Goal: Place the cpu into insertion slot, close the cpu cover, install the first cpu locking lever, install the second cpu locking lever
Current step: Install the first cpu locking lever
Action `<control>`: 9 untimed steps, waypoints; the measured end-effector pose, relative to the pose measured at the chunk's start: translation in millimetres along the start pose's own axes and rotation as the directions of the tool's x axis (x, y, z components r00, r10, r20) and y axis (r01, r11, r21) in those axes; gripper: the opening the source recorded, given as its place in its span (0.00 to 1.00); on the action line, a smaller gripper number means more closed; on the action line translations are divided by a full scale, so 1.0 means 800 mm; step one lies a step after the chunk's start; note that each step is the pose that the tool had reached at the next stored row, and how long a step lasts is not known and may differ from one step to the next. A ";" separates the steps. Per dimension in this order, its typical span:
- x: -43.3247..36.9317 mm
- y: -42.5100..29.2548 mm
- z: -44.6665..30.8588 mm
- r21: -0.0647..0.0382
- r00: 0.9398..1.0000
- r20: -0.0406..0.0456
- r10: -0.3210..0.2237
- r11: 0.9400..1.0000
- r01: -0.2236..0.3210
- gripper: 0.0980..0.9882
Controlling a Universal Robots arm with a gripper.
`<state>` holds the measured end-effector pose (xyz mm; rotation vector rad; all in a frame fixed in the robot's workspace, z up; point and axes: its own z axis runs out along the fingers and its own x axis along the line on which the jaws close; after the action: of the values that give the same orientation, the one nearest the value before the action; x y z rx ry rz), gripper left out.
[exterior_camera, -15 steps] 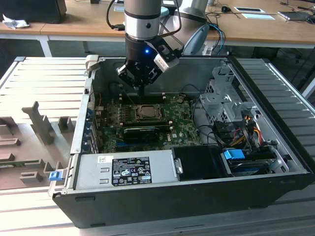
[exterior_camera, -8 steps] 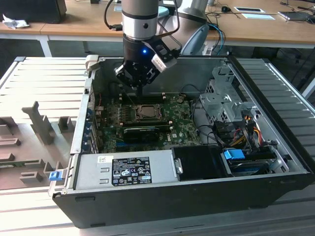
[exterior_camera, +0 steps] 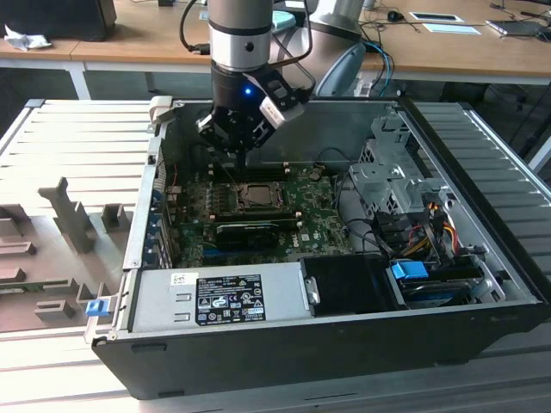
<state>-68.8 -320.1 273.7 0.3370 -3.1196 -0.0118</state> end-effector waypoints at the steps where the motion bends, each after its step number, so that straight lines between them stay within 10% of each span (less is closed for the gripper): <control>1: 0.000 0.0000 0.0011 0.000 1.000 0.001 0.013 1.000 -0.013 0.01; 9: 0.022 0.0048 0.0087 0.001 1.000 0.012 0.023 1.000 -0.023 0.01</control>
<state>-87.1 -320.2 266.8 0.3017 -3.1348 -0.0116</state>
